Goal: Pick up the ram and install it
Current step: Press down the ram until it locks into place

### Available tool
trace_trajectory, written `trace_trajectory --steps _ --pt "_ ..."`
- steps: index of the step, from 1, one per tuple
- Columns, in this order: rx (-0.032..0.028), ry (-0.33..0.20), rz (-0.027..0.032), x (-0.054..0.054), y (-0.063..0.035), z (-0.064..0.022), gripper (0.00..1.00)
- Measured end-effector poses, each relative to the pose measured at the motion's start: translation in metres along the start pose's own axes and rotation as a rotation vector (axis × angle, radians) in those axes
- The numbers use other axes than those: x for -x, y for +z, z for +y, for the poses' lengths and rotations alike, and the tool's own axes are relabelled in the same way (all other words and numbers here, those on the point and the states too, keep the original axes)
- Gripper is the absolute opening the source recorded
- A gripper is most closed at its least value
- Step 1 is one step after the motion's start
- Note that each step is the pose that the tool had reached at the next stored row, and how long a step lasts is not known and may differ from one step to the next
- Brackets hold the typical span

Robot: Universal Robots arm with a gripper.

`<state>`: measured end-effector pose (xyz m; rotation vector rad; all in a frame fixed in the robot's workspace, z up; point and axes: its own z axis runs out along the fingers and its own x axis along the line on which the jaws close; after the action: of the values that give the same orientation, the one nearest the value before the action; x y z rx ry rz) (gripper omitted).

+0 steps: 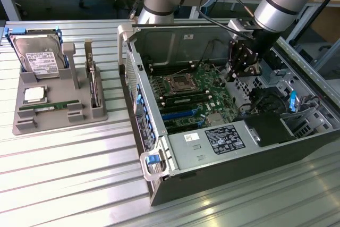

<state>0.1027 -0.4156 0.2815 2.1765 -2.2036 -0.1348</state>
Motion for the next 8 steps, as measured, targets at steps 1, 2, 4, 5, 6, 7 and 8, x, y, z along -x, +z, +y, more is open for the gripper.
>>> trace_trajectory --steps 1,2,4,5,6,7,8 --pt "0.0000 0.000 0.0002 0.000 0.0001 0.0016 0.10" --pt "0.0000 0.000 0.0001 0.000 0.0013 0.0083 0.10" --pt "0.0000 0.000 0.0000 0.000 0.0073 0.0201 0.10" --pt "0.0000 0.000 0.0008 -0.001 0.0148 0.0290 0.10" --pt "0.0000 0.000 0.0009 -0.001 0.0198 0.0322 0.10" --pt "0.0000 0.000 0.0008 -0.001 0.0236 0.0347 0.10" --pt "0.0000 0.000 0.0007 -0.001 0.0284 0.0369 0.10"
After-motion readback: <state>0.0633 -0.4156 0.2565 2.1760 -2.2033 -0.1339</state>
